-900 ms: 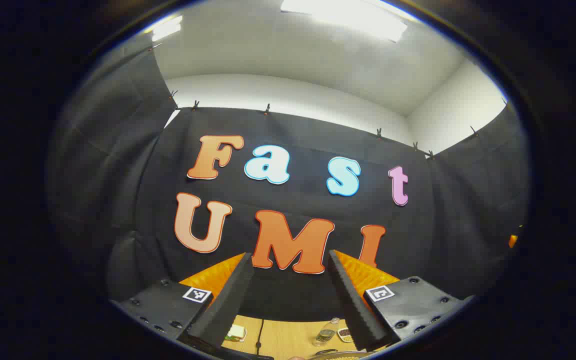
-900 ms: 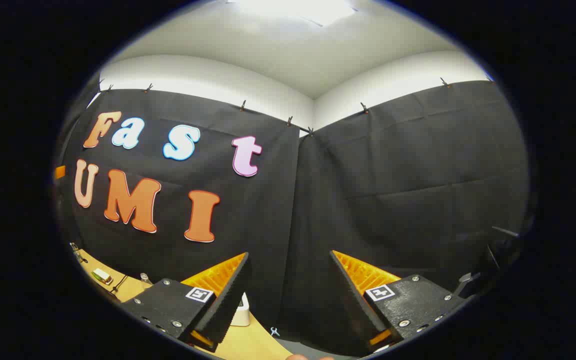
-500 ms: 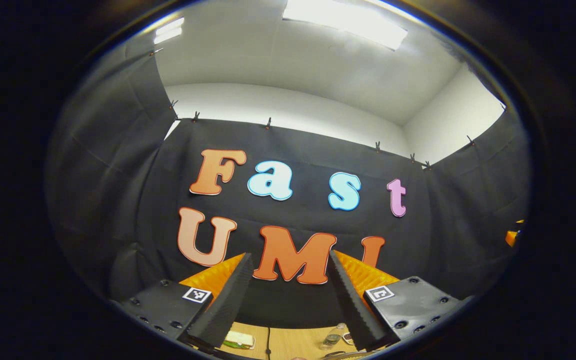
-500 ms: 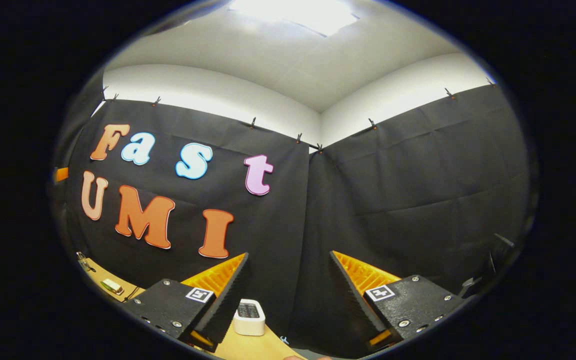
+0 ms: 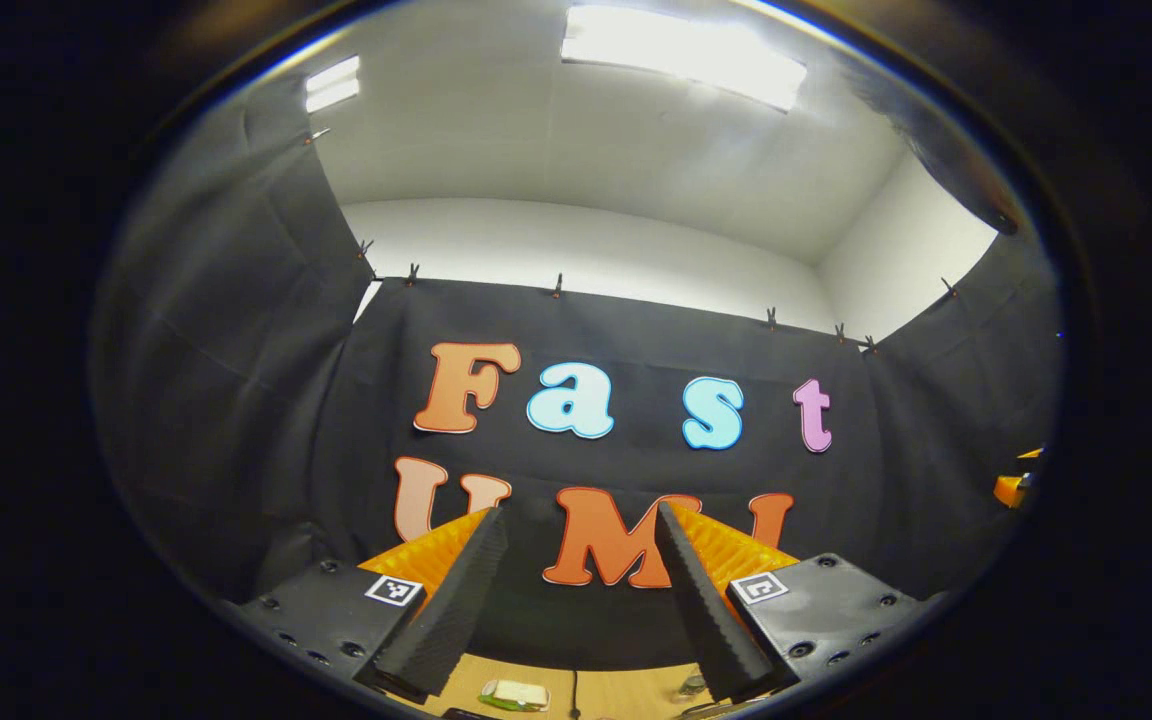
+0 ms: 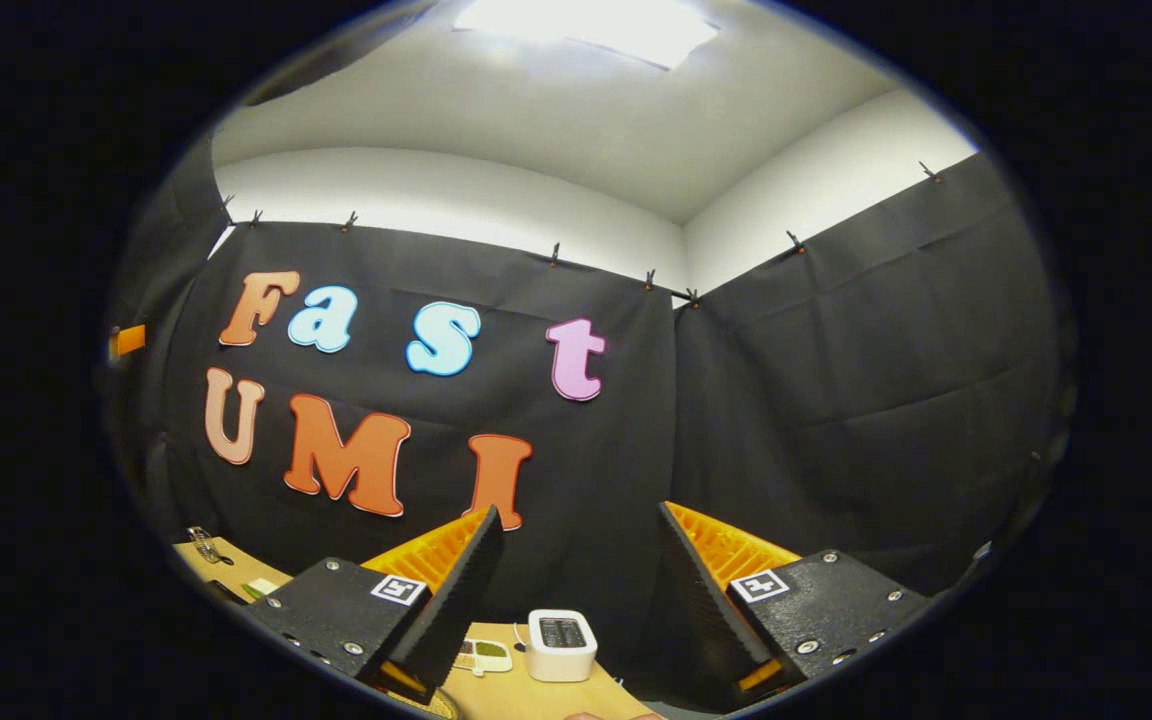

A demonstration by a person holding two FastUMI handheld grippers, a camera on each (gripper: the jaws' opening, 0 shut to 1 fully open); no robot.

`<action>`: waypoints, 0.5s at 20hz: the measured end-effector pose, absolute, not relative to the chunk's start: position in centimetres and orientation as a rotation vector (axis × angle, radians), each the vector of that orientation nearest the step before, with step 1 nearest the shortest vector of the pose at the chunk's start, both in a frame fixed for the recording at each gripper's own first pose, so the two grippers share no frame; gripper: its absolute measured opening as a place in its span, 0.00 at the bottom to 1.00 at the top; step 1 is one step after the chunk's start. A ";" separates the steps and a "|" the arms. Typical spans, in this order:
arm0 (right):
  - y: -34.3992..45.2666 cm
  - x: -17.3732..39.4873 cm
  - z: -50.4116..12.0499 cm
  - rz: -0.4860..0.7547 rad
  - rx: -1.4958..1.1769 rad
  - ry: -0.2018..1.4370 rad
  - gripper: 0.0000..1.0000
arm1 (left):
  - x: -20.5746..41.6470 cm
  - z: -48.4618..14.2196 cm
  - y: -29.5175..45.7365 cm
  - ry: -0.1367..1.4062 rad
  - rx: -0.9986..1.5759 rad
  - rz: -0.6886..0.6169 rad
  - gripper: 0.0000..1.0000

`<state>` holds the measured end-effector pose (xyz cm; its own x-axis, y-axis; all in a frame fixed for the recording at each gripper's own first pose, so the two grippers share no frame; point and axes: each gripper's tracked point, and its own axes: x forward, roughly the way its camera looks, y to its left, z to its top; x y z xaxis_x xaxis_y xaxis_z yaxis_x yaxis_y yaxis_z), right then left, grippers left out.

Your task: First push the handle of the pot to place it horizontally, then grasp the pot with both hands and set it on the induction cooktop.

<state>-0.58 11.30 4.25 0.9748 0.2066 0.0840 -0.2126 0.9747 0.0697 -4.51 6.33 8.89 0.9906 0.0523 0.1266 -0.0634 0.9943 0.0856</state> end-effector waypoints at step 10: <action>17.8 -2.2 0.7 0.362 0.092 -0.007 0.95 | -5.6 6.7 7.7 -0.091 0.171 0.139 0.96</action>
